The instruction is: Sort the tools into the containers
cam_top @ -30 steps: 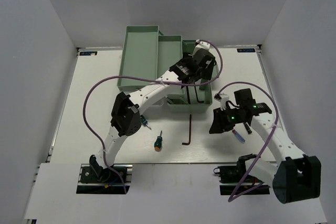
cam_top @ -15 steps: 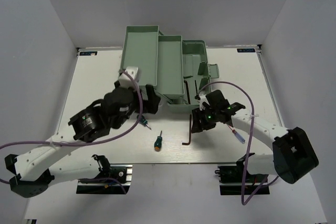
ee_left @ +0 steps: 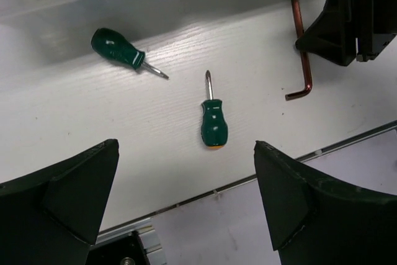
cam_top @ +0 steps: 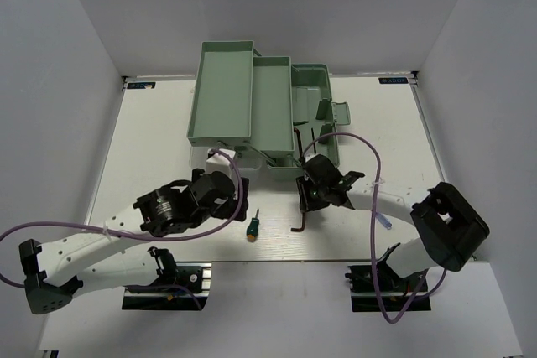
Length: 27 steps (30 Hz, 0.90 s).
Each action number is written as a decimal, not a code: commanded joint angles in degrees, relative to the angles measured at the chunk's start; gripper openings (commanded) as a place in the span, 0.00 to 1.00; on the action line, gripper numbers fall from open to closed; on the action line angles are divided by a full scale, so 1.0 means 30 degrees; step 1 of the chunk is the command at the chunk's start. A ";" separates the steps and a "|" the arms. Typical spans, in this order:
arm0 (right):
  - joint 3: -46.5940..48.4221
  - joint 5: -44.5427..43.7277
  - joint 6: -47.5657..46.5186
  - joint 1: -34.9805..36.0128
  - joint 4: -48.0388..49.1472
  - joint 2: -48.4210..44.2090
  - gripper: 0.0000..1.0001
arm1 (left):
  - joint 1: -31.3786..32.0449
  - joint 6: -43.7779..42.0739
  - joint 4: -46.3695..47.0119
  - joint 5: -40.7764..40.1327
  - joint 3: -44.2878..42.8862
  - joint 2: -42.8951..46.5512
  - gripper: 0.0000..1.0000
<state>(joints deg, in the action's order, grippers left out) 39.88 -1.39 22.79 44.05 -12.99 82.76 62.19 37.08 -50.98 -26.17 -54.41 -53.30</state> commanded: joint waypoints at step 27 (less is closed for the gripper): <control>0.6365 -0.4305 -0.6975 -0.0005 -0.6342 -0.8696 0.00 | 0.2236 0.0239 0.5361 0.1576 0.3753 -0.3794 1.00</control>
<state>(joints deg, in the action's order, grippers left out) 57.93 -6.96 6.83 45.06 -31.77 54.22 68.07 38.63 -38.11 -22.17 -43.44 -63.86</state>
